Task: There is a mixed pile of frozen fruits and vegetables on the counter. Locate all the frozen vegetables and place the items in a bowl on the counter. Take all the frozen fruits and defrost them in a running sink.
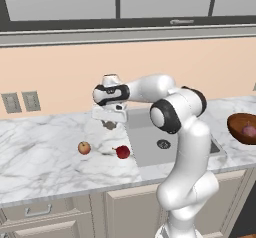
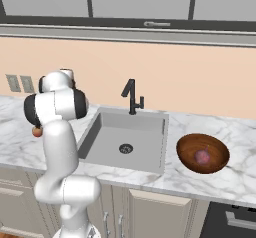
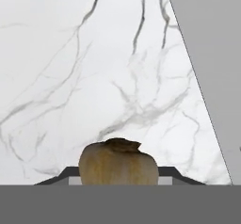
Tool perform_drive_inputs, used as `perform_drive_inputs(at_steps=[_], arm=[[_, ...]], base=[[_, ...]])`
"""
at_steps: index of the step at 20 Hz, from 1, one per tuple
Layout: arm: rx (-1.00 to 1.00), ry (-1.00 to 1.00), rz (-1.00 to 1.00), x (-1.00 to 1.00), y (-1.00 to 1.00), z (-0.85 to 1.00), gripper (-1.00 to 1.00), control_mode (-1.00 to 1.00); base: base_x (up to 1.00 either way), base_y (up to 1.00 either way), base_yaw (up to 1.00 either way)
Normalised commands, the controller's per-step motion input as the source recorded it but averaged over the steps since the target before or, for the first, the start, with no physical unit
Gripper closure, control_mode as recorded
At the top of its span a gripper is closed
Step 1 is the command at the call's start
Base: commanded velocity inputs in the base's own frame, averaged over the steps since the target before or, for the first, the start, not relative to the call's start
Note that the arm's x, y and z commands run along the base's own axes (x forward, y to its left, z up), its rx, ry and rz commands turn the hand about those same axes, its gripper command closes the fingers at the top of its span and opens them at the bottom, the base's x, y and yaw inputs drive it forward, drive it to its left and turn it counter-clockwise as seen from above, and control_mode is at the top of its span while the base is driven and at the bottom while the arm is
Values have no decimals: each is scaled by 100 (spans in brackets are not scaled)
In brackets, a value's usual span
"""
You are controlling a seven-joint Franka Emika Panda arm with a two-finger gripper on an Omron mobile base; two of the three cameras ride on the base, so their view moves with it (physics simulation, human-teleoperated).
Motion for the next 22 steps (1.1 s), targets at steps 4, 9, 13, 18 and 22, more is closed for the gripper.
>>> perform_drive_inputs(at_steps=[4,9,13,18,22], arm=[[-3,-7,-7,-12,-27,17,100,-100],[0,-14,-1,-25,-26,4,100,-100],[0,-13,-2,-25,-28,4,100,-100],[0,-12,-3,-23,-28,3,100,-100],[0,-11,-3,-21,-29,3,100,-100]], base=[[0,0,0],[0,0,0],[0,0,0],[0,0,0],[0,0,0]])
